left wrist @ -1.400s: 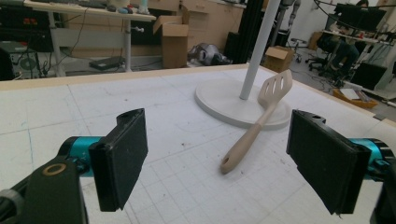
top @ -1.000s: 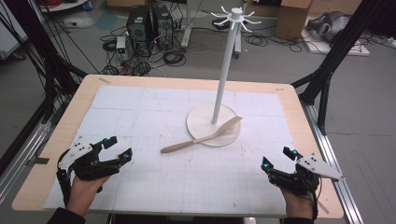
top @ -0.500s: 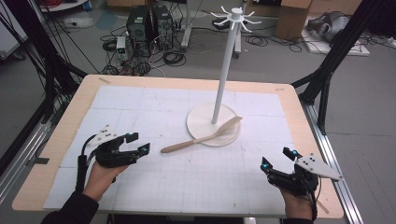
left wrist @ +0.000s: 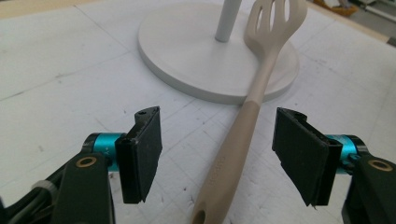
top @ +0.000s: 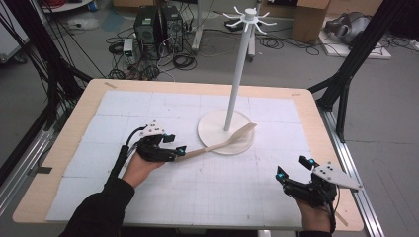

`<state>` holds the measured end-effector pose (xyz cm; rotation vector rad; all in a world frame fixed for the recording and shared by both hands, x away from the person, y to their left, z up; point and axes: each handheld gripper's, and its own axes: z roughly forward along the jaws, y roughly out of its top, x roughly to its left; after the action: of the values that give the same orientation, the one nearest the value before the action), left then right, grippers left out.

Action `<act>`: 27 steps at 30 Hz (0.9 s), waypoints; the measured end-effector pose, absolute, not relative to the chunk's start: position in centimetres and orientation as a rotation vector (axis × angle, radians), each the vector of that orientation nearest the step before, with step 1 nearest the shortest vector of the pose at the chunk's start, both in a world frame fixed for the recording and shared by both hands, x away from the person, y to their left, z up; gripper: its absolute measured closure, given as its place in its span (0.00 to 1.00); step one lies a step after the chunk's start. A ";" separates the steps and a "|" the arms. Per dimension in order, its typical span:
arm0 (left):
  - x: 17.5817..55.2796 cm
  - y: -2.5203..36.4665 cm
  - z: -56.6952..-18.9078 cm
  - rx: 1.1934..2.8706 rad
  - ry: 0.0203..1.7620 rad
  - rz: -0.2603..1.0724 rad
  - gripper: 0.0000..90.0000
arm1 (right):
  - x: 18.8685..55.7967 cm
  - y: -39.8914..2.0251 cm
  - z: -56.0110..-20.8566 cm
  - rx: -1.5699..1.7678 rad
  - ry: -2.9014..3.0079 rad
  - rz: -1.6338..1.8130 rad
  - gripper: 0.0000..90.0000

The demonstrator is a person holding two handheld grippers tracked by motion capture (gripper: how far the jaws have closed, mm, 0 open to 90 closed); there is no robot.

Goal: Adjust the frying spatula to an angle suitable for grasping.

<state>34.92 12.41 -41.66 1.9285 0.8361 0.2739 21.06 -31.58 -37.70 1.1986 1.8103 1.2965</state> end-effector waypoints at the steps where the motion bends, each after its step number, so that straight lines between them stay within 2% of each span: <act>1: 35.1 12.0 -41.9 1.941 0.833 0.268 0.37 | 21.1 -31.6 -37.7 1.199 1.811 1.298 0.17; 13: 35.9 10.0 -44.0 2.086 0.807 0.234 0.47 | 21.2 -31.6 -37.9 1.210 1.819 1.297 0.17; 21: 35.6 9.3 -44.7 2.145 0.710 0.254 0.66 | 21.3 -31.5 -38.0 1.218 1.822 1.295 0.17; 27: 35.6 9.3 -44.8 2.148 0.683 0.254 0.70 | 21.3 -31.5 -38.0 1.224 1.825 1.291 0.17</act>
<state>35.64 9.33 -44.76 2.1481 0.6832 0.2544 21.34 -31.48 -38.00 1.2244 1.8247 1.2913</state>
